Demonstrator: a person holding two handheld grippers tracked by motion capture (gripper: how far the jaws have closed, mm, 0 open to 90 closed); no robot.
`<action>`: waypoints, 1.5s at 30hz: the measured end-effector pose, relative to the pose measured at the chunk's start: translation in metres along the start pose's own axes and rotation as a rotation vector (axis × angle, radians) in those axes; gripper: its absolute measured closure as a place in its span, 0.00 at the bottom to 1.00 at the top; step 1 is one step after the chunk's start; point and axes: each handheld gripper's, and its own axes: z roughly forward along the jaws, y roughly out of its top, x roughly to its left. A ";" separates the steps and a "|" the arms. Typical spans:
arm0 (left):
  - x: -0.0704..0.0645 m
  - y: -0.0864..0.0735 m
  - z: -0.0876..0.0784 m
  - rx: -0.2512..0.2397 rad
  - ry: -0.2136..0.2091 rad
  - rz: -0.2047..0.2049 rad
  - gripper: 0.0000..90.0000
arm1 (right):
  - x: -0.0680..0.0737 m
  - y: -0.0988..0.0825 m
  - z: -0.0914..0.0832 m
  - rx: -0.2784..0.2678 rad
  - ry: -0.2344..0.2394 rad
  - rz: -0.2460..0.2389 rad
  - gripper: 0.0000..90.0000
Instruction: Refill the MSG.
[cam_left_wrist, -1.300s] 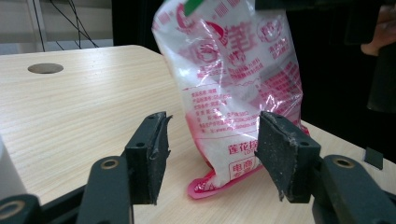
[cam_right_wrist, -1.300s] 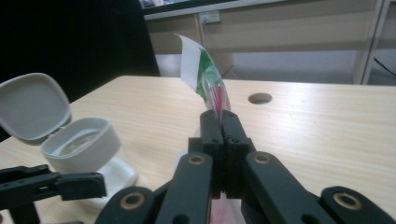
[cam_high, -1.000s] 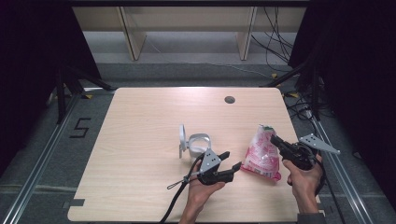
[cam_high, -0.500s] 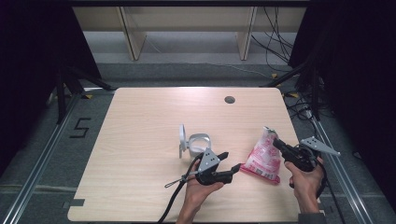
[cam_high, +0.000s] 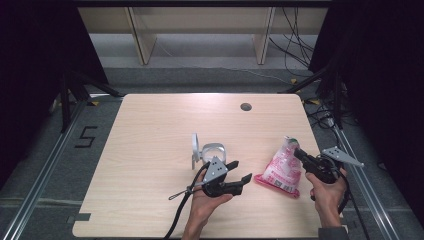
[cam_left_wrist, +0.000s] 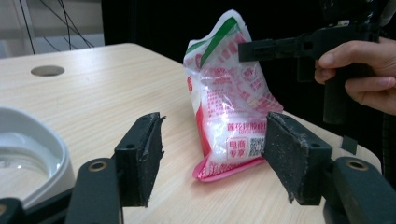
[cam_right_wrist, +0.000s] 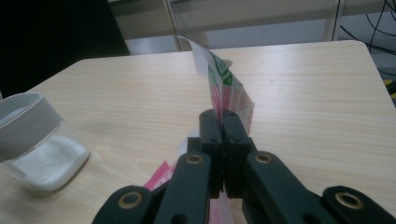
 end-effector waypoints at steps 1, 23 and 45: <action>0.001 0.000 -0.001 0.002 -0.001 0.009 0.40 | 0.002 -0.001 0.001 -0.006 -0.014 0.020 1.00; 0.021 0.002 -0.025 -0.009 0.050 -0.006 0.39 | -0.005 -0.011 0.008 0.036 -0.059 0.010 0.88; 0.025 0.006 -0.047 -0.015 0.066 0.020 0.36 | 0.005 -0.016 -0.006 0.062 -0.173 0.048 0.52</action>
